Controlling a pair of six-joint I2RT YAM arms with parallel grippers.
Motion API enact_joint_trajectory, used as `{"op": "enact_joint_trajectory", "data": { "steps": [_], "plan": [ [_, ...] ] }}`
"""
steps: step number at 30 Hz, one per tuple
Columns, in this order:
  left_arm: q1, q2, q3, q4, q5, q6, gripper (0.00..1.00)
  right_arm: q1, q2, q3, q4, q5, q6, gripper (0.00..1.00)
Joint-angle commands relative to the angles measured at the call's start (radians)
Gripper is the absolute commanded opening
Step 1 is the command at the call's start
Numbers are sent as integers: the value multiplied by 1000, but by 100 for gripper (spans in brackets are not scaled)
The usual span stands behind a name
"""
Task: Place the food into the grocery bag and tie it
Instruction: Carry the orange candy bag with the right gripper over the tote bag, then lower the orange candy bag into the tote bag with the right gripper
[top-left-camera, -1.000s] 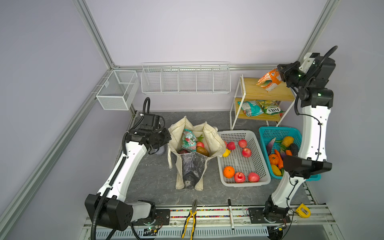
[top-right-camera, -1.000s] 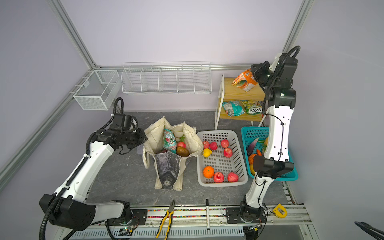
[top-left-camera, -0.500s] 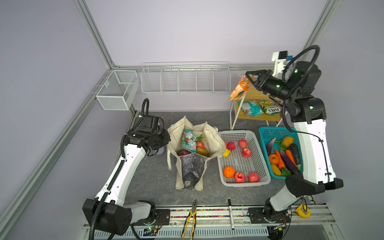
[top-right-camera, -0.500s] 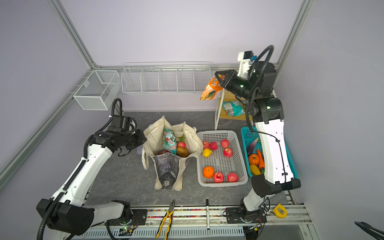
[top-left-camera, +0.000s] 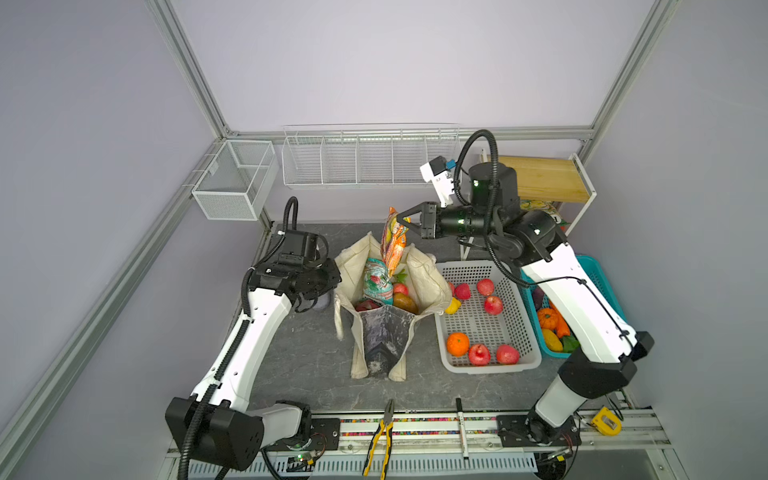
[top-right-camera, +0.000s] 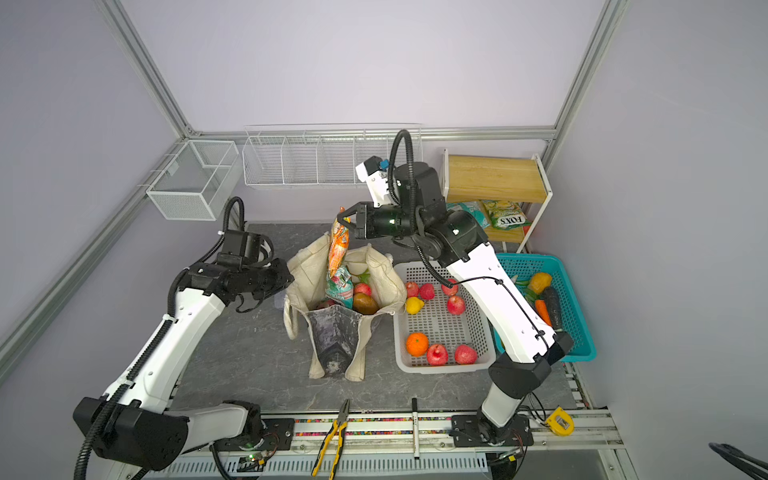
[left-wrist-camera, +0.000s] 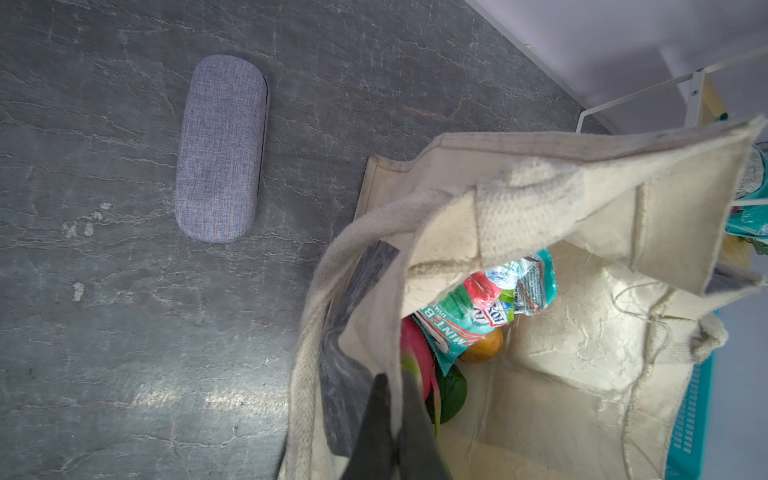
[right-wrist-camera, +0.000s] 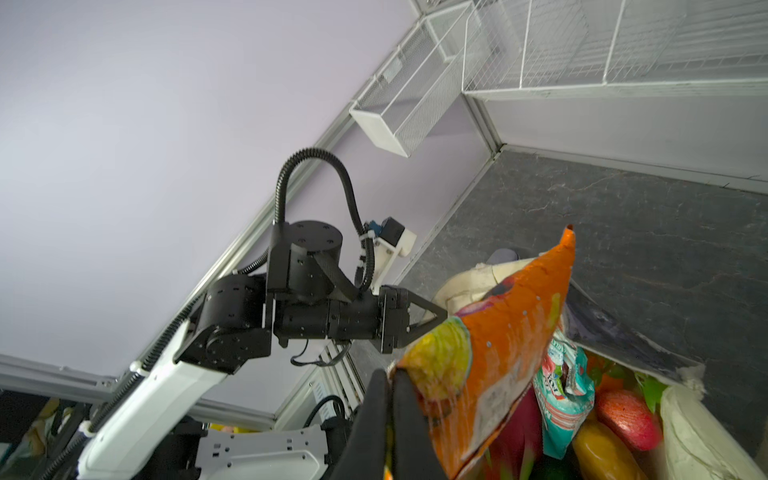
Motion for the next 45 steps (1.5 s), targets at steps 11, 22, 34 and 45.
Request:
{"op": "enact_joint_trajectory", "data": {
  "steps": [11,22,34,45],
  "plan": [
    [7,-45,-1,-14,-8,9,0,51,34,-112,-48,85,-140,7],
    [6,-46,3,-29,-13,25,0,49,0,-171,-143,216,-214,7],
    [8,-24,24,-33,-2,37,0,48,-6,-143,-244,280,-278,7],
    [9,-38,21,-42,-5,46,0,28,21,-75,-313,305,-307,7]
  ]
}}
